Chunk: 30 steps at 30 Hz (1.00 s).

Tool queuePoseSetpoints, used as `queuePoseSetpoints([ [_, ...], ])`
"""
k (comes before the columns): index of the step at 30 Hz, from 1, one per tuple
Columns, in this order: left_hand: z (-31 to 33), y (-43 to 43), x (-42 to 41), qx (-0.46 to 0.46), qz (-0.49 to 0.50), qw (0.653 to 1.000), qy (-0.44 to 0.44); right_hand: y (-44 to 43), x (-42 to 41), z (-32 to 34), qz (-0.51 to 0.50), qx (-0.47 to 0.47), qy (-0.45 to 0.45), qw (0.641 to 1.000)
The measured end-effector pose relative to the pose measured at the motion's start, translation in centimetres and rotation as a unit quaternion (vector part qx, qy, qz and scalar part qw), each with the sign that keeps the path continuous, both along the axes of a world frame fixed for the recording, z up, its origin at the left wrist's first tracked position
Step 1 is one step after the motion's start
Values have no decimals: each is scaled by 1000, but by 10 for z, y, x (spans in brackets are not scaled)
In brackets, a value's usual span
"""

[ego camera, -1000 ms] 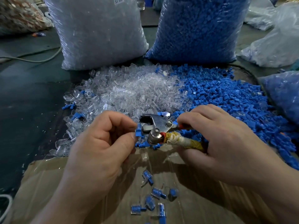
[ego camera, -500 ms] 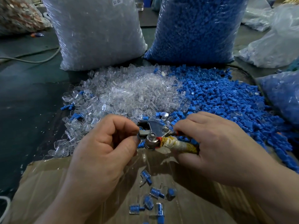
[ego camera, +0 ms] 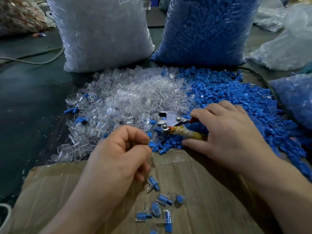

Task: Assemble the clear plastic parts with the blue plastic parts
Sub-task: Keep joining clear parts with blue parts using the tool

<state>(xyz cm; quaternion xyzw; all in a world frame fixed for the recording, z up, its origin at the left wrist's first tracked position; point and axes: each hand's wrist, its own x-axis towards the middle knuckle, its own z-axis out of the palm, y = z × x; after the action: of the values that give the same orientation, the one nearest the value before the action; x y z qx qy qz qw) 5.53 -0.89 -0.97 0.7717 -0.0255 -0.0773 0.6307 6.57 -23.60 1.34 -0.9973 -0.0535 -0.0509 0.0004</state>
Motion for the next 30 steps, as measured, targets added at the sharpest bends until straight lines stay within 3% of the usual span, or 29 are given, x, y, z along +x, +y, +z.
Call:
queuePoseSetpoints([
  [4,0,-5,-1,-20,4,999,26,2,1,0,0,10,21,1000],
  [6,-1,-5,-1,-22,9,999,27,5,-4,3,16,34,-15,999],
  [9,-2,-8,-4,-13,18,1000,21,24,-17,7,92,86,-93,988],
  [13,-3,-12,-9,55,17,997,-58,45,-27,0,195,75,-97,973],
  [15,4,-14,-12,66,12,994,-83,44,-28,-2,193,77,-87,974],
  [19,12,-14,-13,-68,23,997,-3,42,-30,0,193,132,-91,968],
  [24,12,-8,-11,-10,-46,998,28,49,-32,5,208,153,-109,960],
  [27,11,-4,-10,-20,-70,997,-32,52,-37,6,172,215,-69,959],
  [28,11,-3,-9,-3,-87,994,-74,54,-40,7,130,288,-16,949],
  [29,11,-2,-9,19,-110,987,-119,55,-42,10,85,397,67,911],
  [30,12,-1,-10,36,-136,977,-158,56,-44,12,37,531,163,831],
])
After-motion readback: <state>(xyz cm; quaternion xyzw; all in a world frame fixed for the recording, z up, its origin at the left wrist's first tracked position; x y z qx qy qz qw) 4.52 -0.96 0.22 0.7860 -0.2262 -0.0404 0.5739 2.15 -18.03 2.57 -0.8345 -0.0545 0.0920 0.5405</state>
